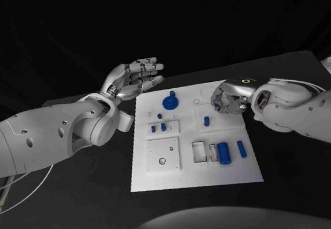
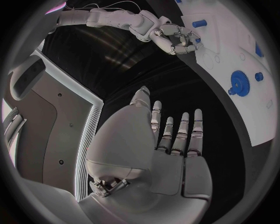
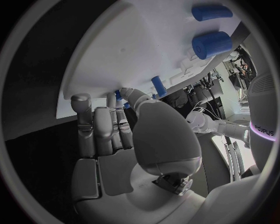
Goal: Assemble the parts on the task board
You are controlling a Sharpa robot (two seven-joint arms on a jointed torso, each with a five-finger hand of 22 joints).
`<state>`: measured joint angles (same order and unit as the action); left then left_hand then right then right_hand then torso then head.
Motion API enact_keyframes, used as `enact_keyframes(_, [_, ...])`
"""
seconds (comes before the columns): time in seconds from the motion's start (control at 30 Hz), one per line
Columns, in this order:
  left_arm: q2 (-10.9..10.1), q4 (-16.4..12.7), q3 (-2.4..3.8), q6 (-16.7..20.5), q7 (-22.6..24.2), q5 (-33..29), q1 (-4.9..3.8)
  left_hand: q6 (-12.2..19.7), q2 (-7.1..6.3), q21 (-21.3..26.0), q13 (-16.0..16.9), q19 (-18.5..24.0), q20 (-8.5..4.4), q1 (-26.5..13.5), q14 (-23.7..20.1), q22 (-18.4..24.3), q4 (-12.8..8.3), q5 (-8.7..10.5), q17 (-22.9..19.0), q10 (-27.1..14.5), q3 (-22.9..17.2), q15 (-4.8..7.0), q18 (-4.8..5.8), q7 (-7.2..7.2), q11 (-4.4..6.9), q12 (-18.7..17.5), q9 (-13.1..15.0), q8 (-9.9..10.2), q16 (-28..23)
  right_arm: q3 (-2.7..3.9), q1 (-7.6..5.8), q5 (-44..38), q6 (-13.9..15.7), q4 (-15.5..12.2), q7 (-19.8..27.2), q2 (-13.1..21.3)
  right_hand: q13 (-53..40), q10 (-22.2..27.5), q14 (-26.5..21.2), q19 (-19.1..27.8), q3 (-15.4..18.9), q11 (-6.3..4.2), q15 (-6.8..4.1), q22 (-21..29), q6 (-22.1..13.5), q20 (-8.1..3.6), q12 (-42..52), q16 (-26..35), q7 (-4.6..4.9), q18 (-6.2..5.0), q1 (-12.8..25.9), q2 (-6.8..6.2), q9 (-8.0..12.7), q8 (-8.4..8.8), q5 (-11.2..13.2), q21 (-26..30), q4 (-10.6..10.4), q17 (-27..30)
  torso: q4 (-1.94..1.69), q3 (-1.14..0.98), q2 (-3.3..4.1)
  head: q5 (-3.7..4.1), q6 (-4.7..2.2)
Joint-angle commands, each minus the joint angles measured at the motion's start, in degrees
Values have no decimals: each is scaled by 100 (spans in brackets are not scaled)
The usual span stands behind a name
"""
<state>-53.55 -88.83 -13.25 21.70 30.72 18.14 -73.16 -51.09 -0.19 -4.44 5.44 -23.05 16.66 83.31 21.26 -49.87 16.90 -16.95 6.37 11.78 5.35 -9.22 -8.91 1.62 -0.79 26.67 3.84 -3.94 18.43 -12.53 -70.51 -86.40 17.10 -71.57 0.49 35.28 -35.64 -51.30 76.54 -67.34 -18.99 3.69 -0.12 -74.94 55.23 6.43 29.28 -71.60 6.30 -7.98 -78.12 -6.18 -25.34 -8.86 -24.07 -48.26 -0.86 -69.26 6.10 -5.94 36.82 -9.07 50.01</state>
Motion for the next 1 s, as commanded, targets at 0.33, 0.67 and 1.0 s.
enact_keyframes(0.33, [29,10,4,-14,-33,-25,12,-130,83,-63,-32,-132,2,150,189,69,-15,-149,-92,-9,57,-73,73,106,-69,278,1,-18,175,-40,71,-118,-163,-3,-37,-5,-27,-213,-320,234,-102,-16,-17,-457,179,-71,152,356,101,-8,-375,93,-606,-437,-764,66,427,370,1,-2,0,-18,-1])
enact_keyframes(0.67, [24,1,4,-8,-87,-25,14,-176,154,-96,-57,-196,-4,255,322,119,-13,-313,-161,22,97,-114,94,175,-136,485,-3,-17,298,-39,42,-96,93,-46,-16,27,11,-422,-532,545,-93,-9,8,-402,211,-51,176,688,123,-39,-371,143,-917,-614,-816,98,531,720,2,-1,-3,-63,-1])
enact_keyframes(1.0, [3,-7,4,-15,-134,-25,14,-176,168,-108,-67,-215,-5,278,379,137,-12,-345,-182,39,120,-133,95,218,-175,555,-5,-10,346,-36,-228,38,151,-418,-76,239,75,-533,-553,598,-89,-31,0,-400,173,-43,128,720,109,-41,-312,137,-969,-596,-705,31,526,771,4,4,-3,-83,-1])
